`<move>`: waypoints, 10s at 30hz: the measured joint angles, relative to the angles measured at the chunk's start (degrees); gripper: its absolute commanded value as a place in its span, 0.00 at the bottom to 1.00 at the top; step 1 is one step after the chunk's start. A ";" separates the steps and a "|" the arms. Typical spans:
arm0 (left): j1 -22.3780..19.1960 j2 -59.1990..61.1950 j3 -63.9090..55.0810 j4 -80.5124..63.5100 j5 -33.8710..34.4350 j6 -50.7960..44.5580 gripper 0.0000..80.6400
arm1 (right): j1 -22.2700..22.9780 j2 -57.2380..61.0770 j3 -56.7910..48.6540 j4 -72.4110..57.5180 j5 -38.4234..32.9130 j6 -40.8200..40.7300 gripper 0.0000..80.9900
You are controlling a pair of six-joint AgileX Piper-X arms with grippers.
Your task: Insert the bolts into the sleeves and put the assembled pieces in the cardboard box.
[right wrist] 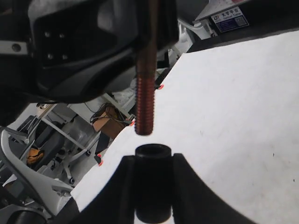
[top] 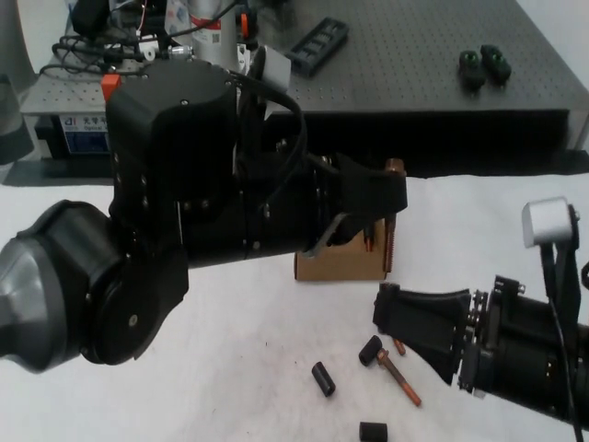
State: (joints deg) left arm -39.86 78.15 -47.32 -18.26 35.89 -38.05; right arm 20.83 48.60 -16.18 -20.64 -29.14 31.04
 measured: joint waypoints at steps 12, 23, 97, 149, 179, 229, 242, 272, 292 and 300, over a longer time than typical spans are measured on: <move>0.00 0.00 0.00 -0.10 0.10 0.00 0.01 | 0.14 0.00 0.00 -0.93 0.61 1.41 0.07; 0.00 0.00 0.00 -0.20 1.31 0.00 0.01 | 0.14 0.00 0.00 -0.93 -0.09 1.54 0.07; 0.06 0.00 0.00 27.79 -25.54 14.41 0.48 | -9.73 55.73 -63.00 53.40 22.85 -32.37 0.36; -3.50 32.68 -34.71 61.24 -21.49 42.78 0.48 | -22.87 10.82 -20.17 62.30 18.86 -33.50 0.08; -4.71 47.65 -49.60 66.20 -22.61 51.24 0.37 | -23.17 6.00 -18.69 65.89 18.71 -32.27 0.08; -4.18 -2.75 9.95 -9.02 -3.35 17.35 0.01 | -5.01 1.51 -9.49 2.06 4.22 8.58 0.08; -4.27 -2.75 10.09 -10.36 -4.84 15.06 0.01 | -4.72 1.51 -9.35 3.11 2.15 7.41 0.07; 4.83 31.47 -36.11 28.21 -23.84 16.63 0.01 | -20.24 -13.84 -9.35 51.59 4.65 -11.46 0.46; 7.06 59.23 -70.18 56.17 -27.46 22.38 0.21 | -9.99 29.87 -21.17 52.06 19.55 -28.61 0.39; 7.06 58.63 -70.18 57.67 -27.46 22.38 0.36 | -6.09 49.47 -37.32 56.01 26.48 -35.88 0.39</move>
State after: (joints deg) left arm -32.81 136.78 -117.50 39.42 8.43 -15.67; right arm 14.74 98.07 -53.49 35.37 -2.66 -4.84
